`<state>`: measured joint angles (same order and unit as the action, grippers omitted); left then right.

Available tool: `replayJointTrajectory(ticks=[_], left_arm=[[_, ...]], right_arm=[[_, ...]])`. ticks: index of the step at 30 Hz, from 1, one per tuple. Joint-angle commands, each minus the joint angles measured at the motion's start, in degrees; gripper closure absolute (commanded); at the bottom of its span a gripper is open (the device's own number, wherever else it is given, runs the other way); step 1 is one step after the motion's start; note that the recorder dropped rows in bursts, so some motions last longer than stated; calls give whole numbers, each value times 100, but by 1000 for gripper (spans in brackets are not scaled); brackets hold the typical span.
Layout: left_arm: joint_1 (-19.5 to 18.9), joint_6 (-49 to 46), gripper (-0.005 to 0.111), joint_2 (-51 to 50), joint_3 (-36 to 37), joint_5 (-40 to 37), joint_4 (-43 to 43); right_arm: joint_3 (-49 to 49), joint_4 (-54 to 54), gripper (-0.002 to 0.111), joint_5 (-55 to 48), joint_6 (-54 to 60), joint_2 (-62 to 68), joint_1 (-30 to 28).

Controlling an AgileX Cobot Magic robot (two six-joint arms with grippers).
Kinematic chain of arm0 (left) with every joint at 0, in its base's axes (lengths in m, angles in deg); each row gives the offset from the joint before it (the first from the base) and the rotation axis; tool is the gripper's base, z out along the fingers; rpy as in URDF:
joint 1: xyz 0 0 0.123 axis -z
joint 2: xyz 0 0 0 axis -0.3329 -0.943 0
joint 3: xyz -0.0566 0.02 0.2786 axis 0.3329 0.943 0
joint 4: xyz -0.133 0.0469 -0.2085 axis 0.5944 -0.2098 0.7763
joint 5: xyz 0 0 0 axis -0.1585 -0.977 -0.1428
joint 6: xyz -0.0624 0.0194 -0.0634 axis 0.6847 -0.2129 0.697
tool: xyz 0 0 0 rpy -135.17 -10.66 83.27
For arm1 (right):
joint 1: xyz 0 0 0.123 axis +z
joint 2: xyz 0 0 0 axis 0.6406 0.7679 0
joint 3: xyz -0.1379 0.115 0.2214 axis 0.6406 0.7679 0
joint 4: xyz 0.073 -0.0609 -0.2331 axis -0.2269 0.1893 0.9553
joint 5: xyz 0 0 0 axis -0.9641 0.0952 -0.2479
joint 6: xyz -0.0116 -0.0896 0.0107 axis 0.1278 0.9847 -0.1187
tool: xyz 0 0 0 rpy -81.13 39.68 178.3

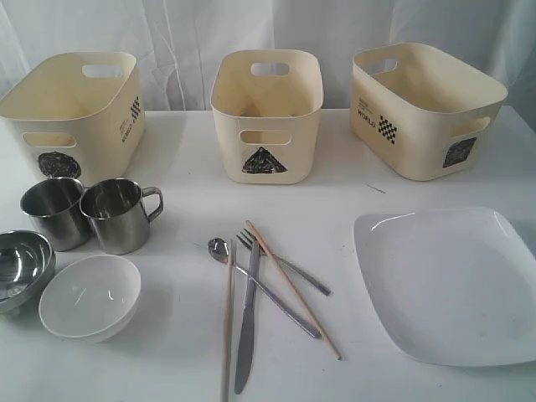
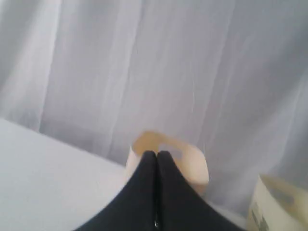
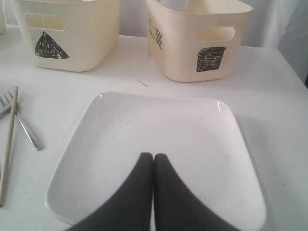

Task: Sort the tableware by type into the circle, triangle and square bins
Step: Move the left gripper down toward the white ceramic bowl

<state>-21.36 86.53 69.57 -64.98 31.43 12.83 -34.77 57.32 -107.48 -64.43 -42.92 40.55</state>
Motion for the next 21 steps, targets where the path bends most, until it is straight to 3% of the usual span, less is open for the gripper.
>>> replayJointTrajectory(ticks=[1, 2, 3, 4, 5, 8, 10, 12, 14, 15, 16, 19, 21], left_arm=[[30, -4356, 107, -1250, -1507, -887, 2748], [30, -5636, 107, -1743, -1866, -1286, 3618], [30, -7735, 107, -2892, -2510, -1536, 5649], [30, -8788, 107, -3475, -2814, -1445, 6910], [41, -9789, 107, -4453, -3284, -1059, 7403], [41, -10101, 107, -5960, -3983, -931, 7403], [41, -10121, 107, -6757, -4391, -1417, 7403], [41, -9116, 107, -7111, -4629, -3694, 7403], [41, -9266, 107, -7570, -4901, -6644, 7338], [123, -9119, 107, -7823, -5100, -7846, 6783], [235, -8571, 107, -7974, -5284, -8091, 5975], [451, -6575, 107, -8116, -5390, -7183, 3427], [493, -4023, 107, -8189, -5376, -6636, 1033]], right_arm=[[12, 46, 108, 8, 0, -24, -24], [12, 46, 108, 8, 0, -24, -24], [12, 46, 108, 8, 0, -24, -24], [12, 46, 108, 8, 0, -24, -24], [12, 46, 108, 8, 0, -24, -24], [12, 46, 108, 8, 0, -24, -24], [12, 46, 108, 8, 0, -24, -24], [12, 46, 108, 8, 0, -24, -24], [12, 46, 108, 8, 0, -24, -24], [12, 46, 108, 8, 0, -24, -24], [12, 46, 108, 8, 0, -24, -24], [12, 46, 108, 8, 0, -24, -24], [12, 46, 108, 8, 0, -24, -24]])
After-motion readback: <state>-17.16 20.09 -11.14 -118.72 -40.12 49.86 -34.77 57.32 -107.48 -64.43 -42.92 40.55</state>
